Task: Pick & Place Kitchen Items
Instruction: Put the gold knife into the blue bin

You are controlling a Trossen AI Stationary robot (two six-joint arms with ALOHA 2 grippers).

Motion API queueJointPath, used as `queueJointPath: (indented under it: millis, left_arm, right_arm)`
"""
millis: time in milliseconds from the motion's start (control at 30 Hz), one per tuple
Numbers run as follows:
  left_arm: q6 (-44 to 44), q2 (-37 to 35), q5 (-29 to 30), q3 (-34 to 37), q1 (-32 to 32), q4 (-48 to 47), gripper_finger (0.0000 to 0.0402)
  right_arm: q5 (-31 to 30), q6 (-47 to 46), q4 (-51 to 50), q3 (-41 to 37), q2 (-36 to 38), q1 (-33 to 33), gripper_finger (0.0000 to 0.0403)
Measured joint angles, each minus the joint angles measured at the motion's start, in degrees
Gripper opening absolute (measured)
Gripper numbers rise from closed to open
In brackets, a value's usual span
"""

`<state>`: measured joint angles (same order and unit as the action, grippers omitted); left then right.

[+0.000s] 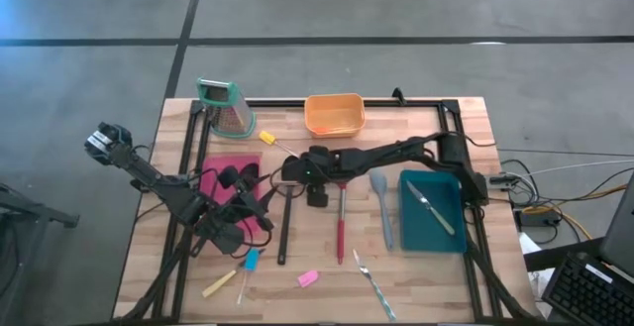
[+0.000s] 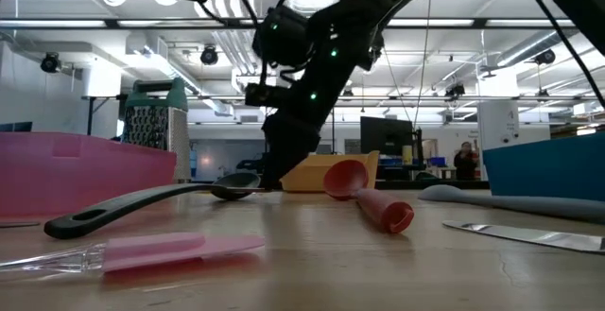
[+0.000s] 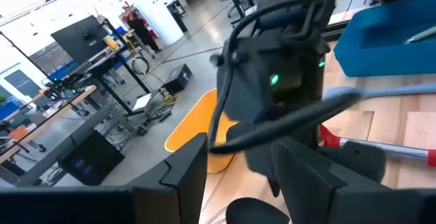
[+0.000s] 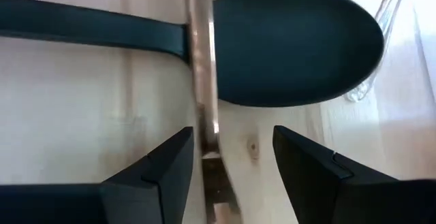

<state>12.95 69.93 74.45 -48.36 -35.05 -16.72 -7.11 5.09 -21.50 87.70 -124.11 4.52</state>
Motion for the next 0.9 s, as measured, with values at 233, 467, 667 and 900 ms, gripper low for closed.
queueJointPath:
  millis: [233, 467, 667, 900]
  left_arm:
    - [0.3, 0.0, -0.3, 0.0, 0.0, -0.2, 0.0168]
    - [0.7, 0.0, -0.3, 0.1, 0.0, -0.1, 0.0168]
    - [0.7, 0.0, -0.3, 0.2, 0.0, 0.0, 0.0168]
    - [0.7, 0.0, -0.3, 0.2, 0.0, 0.0, 0.0168]
  right_arm:
    - [4.1, -3.0, -1.6, 0.8, -1.4, 1.0, 0.0182]
    - [4.6, -3.8, -1.7, 0.0, -1.4, 1.1, 0.0158]
    - [4.4, -6.4, -1.3, -0.2, -1.4, 1.4, 0.0116]
    - [4.6, -8.3, -1.2, -0.6, -1.3, 1.4, 0.0034]
